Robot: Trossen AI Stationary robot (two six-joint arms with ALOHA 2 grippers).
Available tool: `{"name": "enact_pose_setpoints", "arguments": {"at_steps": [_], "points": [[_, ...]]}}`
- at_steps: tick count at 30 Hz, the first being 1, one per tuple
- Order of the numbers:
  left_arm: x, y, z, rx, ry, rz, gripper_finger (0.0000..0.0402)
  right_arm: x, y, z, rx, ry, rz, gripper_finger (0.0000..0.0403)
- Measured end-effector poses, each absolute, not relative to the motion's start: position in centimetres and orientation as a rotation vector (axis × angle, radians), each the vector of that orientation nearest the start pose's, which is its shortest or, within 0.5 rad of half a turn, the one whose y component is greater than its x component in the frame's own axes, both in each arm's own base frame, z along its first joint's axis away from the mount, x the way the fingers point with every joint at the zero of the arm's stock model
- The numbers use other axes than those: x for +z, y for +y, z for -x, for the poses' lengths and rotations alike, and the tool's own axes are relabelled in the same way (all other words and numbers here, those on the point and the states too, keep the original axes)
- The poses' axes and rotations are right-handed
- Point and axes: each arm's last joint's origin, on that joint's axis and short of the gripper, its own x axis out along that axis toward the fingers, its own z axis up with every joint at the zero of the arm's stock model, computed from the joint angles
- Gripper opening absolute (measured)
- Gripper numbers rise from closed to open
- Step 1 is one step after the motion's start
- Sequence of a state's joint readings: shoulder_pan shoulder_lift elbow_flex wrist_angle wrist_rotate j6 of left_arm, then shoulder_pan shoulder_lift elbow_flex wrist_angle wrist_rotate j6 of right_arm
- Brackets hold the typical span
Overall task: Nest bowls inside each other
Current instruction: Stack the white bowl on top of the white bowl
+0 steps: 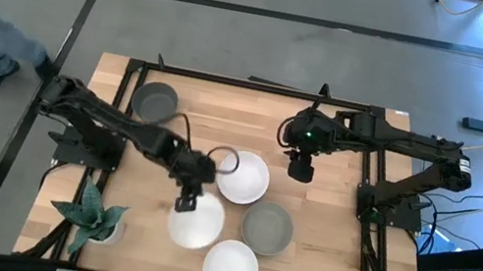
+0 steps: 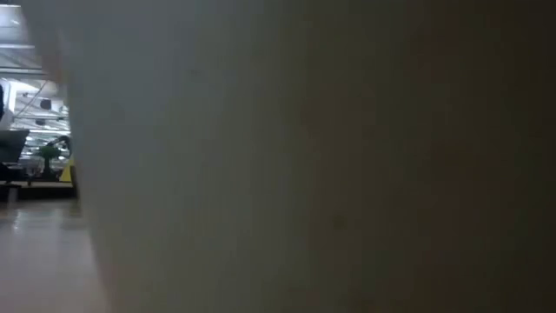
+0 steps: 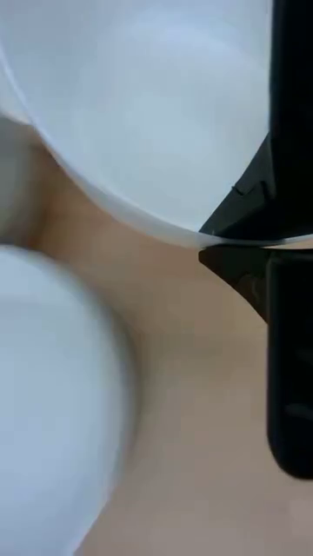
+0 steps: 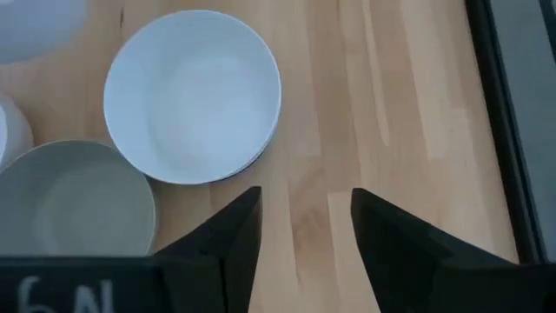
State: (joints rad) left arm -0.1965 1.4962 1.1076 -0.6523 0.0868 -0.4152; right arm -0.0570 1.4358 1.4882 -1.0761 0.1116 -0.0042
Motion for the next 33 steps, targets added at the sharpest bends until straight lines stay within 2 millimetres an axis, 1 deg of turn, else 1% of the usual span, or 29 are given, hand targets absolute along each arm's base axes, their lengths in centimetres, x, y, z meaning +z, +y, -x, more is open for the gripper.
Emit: {"name": "enact_pose_setpoints", "arguments": {"at_steps": [2, 4, 9, 11, 13, 16, 20, 23, 29, 33], "points": [[26.3, -5.2, -29.6, -0.031, 1.015, 0.296, 0.0001, 35.2, -1.8, -26.9, -0.152, 0.983, 0.028, 0.0179], [27.7, -4.4, -29.9, -0.014, 0.962, 0.276, 0.0001, 34.4, -1.8, -25.8, -0.154, 0.946, 0.013, 0.0179], [29.9, -2.5, -30.7, -0.001, 0.883, 0.217, 0.0001, 32.2, -1.5, -21.5, -0.196, 0.855, -0.084, 0.0179], [30.4, -1.3, -30.9, 0.044, 0.858, 0.217, 0.0000, 31.5, -1.3, -19.7, -0.207, 0.815, -0.133, 0.0179], [30.7, 0.1, -31.0, 0.131, 0.841, 0.229, 0.0000, 31.0, -1.2, -18.0, -0.218, 0.771, -0.176, 0.0179], [31.0, 2.3, -31.5, 0.219, 0.793, 0.278, 0.0000, 30.4, -1.0, -16.2, -0.219, 0.692, -0.209, 0.0179], [30.5, 4.4, -32.9, 0.225, 0.764, 0.333, 0.0000, 30.1, -1.0, -14.6, -0.217, 0.610, -0.230, 0.0179], [29.6, 5.2, -34.1, 0.219, 0.795, 0.349, 0.0000, 30.2, -0.9, -13.9, -0.214, 0.587, -0.231, 0.0179], [27.3, 5.4, -36.4, 0.207, 0.908, 0.367, 0.0000, 30.4, -0.9, -13.6, -0.203, 0.573, -0.202, 0.0179], [25.6, 5.6, -37.0, 0.226, 0.999, 0.374, 0.0000, 30.4, -0.9, -13.6, -0.199, 0.572, -0.191, 0.0179]]}}
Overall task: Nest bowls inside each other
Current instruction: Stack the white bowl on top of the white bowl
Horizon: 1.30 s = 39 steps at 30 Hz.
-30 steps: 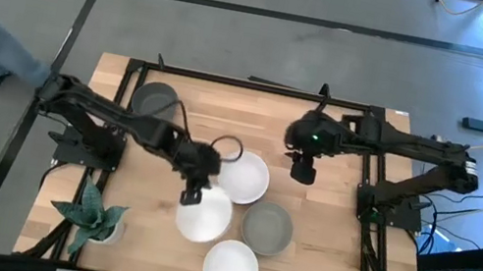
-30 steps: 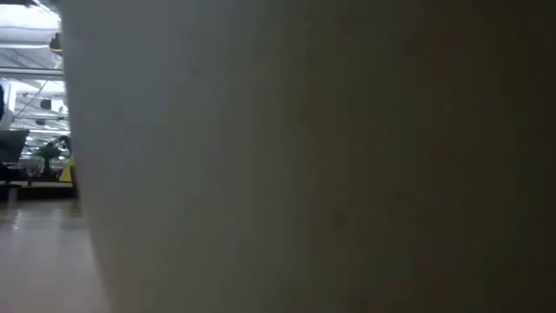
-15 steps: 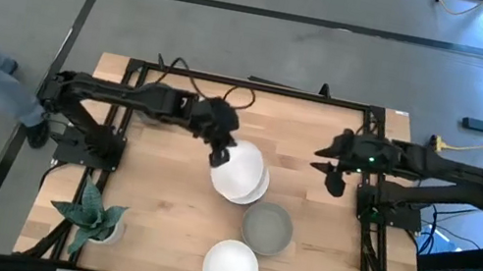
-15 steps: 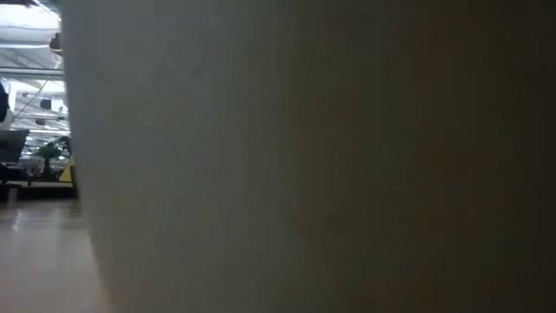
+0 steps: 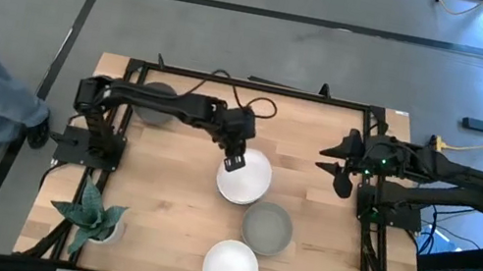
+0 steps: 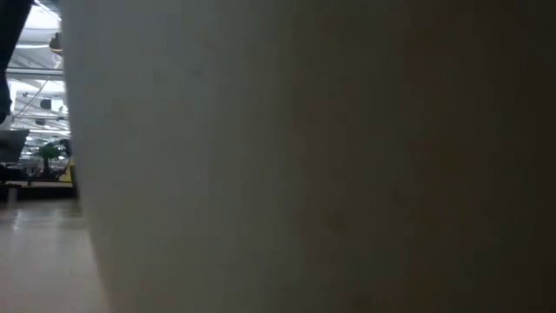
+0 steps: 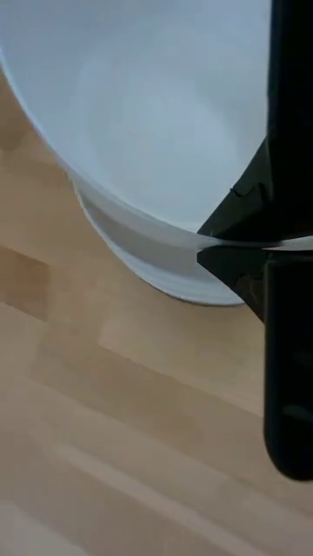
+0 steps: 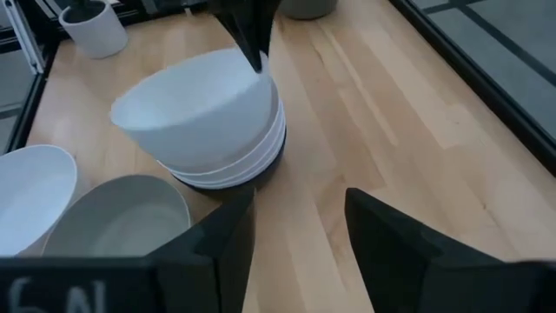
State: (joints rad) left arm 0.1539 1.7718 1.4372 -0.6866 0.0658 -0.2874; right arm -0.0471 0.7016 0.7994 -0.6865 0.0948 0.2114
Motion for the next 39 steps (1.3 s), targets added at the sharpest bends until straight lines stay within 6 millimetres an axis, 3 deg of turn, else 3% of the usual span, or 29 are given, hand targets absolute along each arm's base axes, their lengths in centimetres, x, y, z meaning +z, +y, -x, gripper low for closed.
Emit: {"name": "enact_pose_setpoints", "arguments": {"at_steps": [7, 21, 29, 33, 39], "points": [[23.9, 5.7, -37.3, 0.255, 1.106, 0.369, 0.0000, 30.4, -0.9, -13.7, -0.199, 0.568, -0.192, 0.0179], [23.9, 5.5, -37.0, 0.227, 1.137, 0.386, 0.0038, 30.5, -0.9, -13.7, -0.205, 0.565, -0.210, 0.0179], [24.0, 5.4, -37.1, 0.185, 1.128, 0.380, 0.0110, 30.5, -0.9, -13.7, -0.205, 0.565, -0.210, 0.0179], [24.8, 5.3, -37.1, 0.185, 1.076, 0.326, 0.0129, 30.5, -0.9, -13.7, -0.204, 0.565, -0.210, 0.0179], [28.5, 5.1, -35.8, 0.188, 0.938, 0.246, 0.0128, 30.5, -0.9, -13.7, -0.198, 0.565, -0.228, 0.0179]]}}
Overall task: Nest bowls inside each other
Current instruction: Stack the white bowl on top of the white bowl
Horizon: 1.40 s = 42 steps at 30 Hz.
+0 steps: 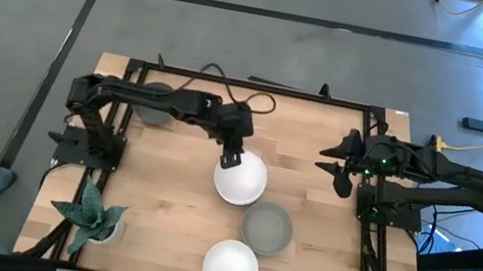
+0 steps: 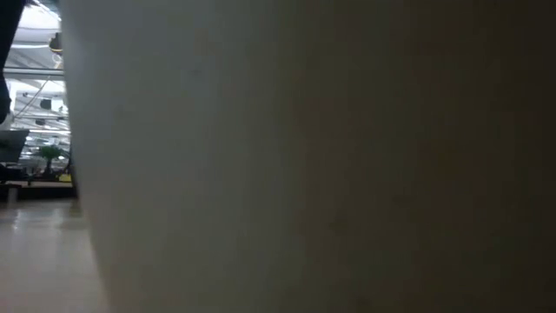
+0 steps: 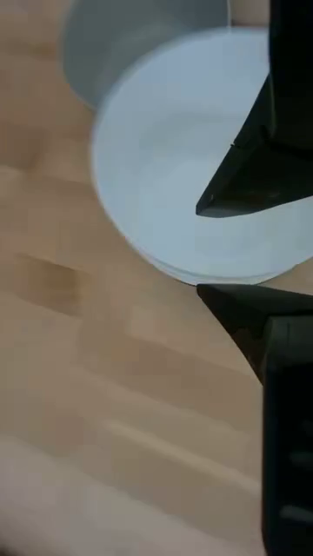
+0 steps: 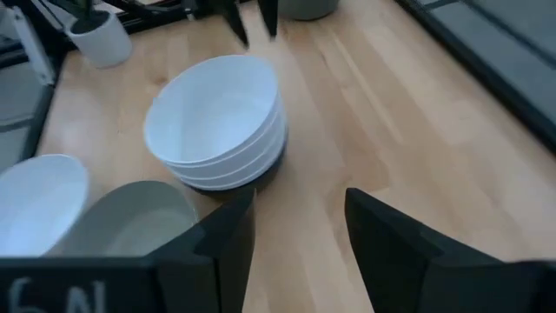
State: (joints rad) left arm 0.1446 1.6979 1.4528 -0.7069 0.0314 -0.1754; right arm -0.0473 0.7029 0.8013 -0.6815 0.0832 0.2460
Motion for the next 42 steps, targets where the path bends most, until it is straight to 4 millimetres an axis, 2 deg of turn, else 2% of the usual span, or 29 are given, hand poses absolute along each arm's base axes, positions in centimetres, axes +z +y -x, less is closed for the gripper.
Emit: {"name": "enact_pose_setpoints", "arguments": {"at_steps": [3, 7, 11, 14, 21, 26, 30, 35, 38, 42], "points": [[30.8, 4.3, -35.1, 0.164, 0.840, 0.234, 0.0130, 30.5, -0.8, -13.7, -0.162, 0.568, -0.256, 0.0179], [32.8, 2.3, -34.5, 0.098, 0.749, 0.213, 0.0130, 30.5, -0.6, -13.8, -0.106, 0.567, -0.268, 0.0179], [33.4, 0.0, -34.3, 0.039, 0.722, 0.207, 0.0128, 30.5, -0.6, -14.1, -0.096, 0.569, -0.256, 0.0179], [33.1, -1.7, -34.3, 0.002, 0.750, 0.213, 0.0127, 30.6, -0.6, -14.3, -0.089, 0.553, -0.237, 0.0179], [31.2, -5.8, -34.6, -0.068, 0.845, 0.333, 0.0127, 30.5, -0.6, -14.5, -0.084, 0.563, -0.218, 0.0179], [29.4, -9.1, -34.5, -0.037, 0.948, 0.435, 0.0127, 30.4, -0.6, -14.6, -0.082, 0.569, -0.212, 0.0179], [27.9, -11.8, -34.9, -0.013, 0.967, 0.468, 0.0127, 30.3, -0.6, -14.8, -0.066, 0.576, -0.191, 0.0179], [25.3, -15.2, -36.6, -0.064, 0.933, 0.511, 0.0127, 30.3, -0.5, -14.9, -0.037, 0.580, -0.174, 0.0179], [23.6, -16.6, -37.4, -0.065, 0.933, 0.527, 0.0127, 30.3, -0.5, -15.0, -0.031, 0.580, -0.172, 0.0179], [21.3, -16.9, -37.4, 0.042, 1.007, 0.523, 0.0127, 30.3, -0.5, -15.0, -0.022, 0.581, -0.168, 0.0179]]}}
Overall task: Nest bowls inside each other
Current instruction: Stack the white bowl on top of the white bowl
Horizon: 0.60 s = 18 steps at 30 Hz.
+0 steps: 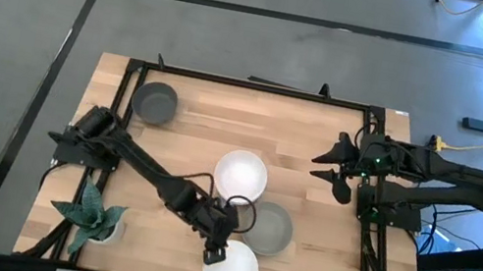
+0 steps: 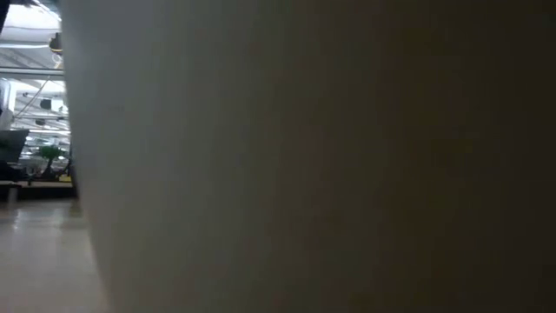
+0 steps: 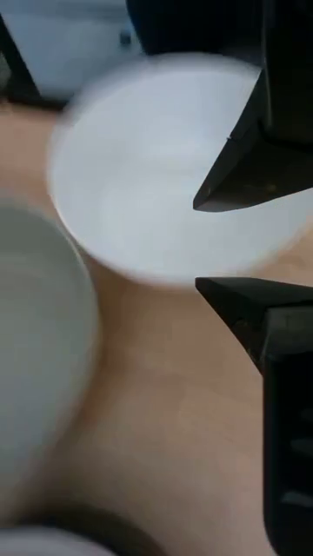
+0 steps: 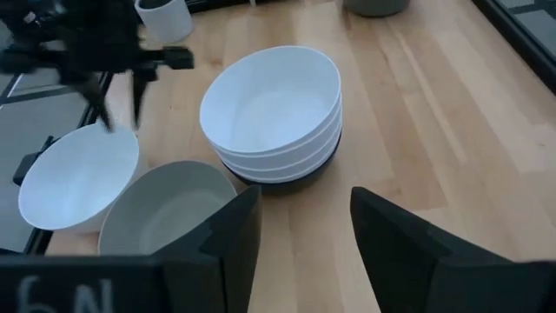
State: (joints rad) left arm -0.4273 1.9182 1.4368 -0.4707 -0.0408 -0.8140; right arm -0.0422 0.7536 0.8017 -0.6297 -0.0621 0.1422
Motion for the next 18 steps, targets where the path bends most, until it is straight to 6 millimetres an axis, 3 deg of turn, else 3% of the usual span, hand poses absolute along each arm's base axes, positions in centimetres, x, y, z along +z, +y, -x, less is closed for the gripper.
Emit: {"name": "enact_pose_setpoints", "arguments": {"at_steps": [6, 18], "points": [[19.7, -17.2, -37.6, 0.080, 1.058, 0.543, 0.0127, 30.3, -0.4, -15.0, -0.005, 0.582, -0.171, 0.0179], [19.5, -17.1, -37.6, 0.090, 1.069, 0.542, 0.0127, 30.3, -0.4, -15.0, 0.005, 0.582, -0.154, 0.0179]]}}
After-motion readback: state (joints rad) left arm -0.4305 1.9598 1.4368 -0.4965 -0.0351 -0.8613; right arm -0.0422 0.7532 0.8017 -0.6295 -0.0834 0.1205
